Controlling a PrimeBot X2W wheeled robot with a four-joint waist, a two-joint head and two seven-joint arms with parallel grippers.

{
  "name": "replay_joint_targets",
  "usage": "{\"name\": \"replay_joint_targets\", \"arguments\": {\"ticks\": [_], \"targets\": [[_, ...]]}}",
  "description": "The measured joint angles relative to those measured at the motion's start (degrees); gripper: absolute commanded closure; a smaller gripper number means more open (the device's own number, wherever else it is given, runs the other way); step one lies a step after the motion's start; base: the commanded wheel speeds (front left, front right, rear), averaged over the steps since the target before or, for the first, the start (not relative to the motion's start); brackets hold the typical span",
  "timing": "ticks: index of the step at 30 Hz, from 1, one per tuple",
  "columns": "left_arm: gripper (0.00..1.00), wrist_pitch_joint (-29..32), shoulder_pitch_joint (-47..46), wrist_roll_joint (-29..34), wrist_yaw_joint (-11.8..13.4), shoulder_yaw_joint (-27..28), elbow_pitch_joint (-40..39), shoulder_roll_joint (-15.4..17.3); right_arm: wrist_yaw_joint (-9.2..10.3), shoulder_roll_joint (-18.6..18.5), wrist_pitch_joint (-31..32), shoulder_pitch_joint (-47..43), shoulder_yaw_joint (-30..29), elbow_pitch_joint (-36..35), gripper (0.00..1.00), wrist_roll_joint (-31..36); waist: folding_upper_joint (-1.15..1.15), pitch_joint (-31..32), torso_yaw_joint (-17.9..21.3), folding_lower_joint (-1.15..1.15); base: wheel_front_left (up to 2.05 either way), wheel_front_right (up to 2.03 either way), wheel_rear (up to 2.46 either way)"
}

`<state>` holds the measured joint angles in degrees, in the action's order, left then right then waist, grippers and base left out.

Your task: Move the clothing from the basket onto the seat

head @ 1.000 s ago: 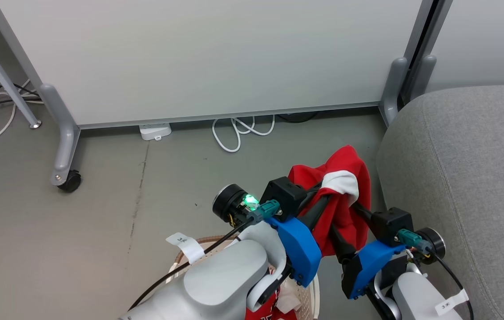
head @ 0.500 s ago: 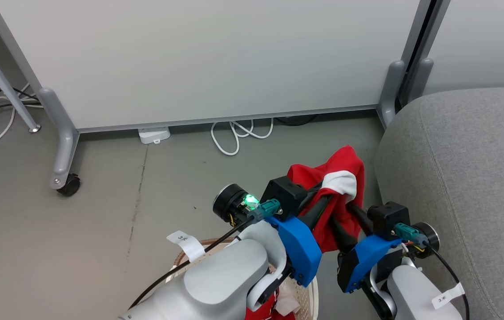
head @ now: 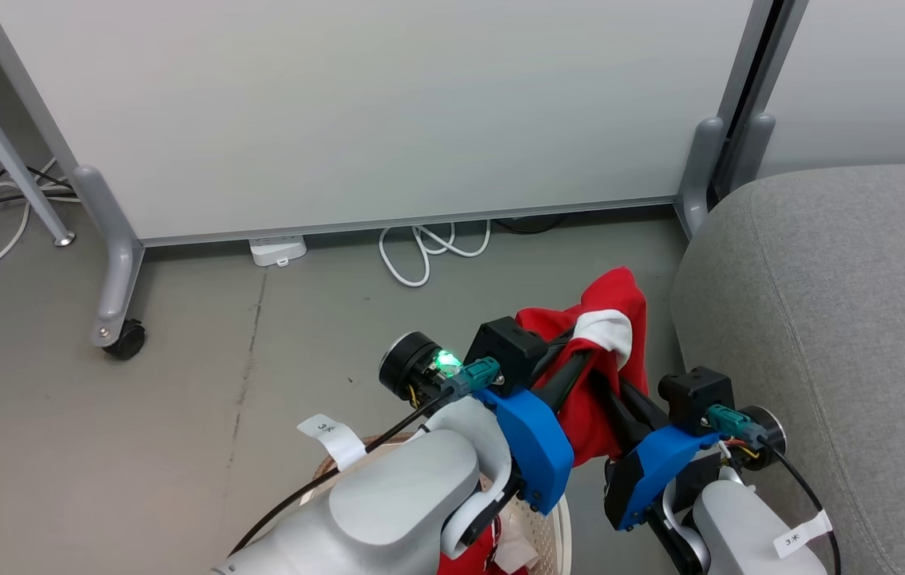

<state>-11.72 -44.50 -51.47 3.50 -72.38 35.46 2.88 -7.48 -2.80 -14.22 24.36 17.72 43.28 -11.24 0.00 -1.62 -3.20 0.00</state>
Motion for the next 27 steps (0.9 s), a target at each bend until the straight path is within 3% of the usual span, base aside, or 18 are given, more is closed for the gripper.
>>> {"name": "replay_joint_targets", "arguments": {"ticks": [4,9,12,13,14,27], "targets": [[1.0,-0.09,0.0,-0.33,0.07,-0.08,0.24,0.0,0.0,0.0,-0.04,0.08,0.24,0.22,1.0,-0.33,0.0,0.18,0.15,0.0,0.0,0.0,0.0],[0.9,-0.23,0.0,-0.44,0.09,-0.2,0.37,0.0,0.0,0.0,-0.23,0.1,0.41,0.66,1.0,-0.51,0.0,0.25,0.29,0.0,0.0,0.0,0.0],[0.52,-0.24,0.0,-0.48,0.22,-0.27,0.49,0.0,0.0,-0.01,-0.25,0.1,0.6,0.73,1.0,-0.54,0.0,0.32,0.38,0.0,0.0,0.0,0.0],[0.15,-0.24,0.0,-0.49,0.23,-0.31,0.51,0.0,0.0,0.0,-0.25,0.1,0.67,0.77,1.0,-0.62,0.0,0.35,0.4,0.0,0.0,0.0,0.0],[0.0,-0.24,0.0,-0.51,0.23,-0.34,0.51,0.0,0.0,0.0,-0.32,0.1,0.77,0.8,1.0,-0.75,0.0,0.39,0.41,0.0,0.0,0.0,0.0],[0.0,-0.23,0.01,-0.91,0.49,-0.53,0.27,-0.01,0.0,0.0,-0.52,0.12,0.79,0.98,1.0,-0.81,0.0,0.59,0.53,0.0,0.0,0.0,0.0]]}}
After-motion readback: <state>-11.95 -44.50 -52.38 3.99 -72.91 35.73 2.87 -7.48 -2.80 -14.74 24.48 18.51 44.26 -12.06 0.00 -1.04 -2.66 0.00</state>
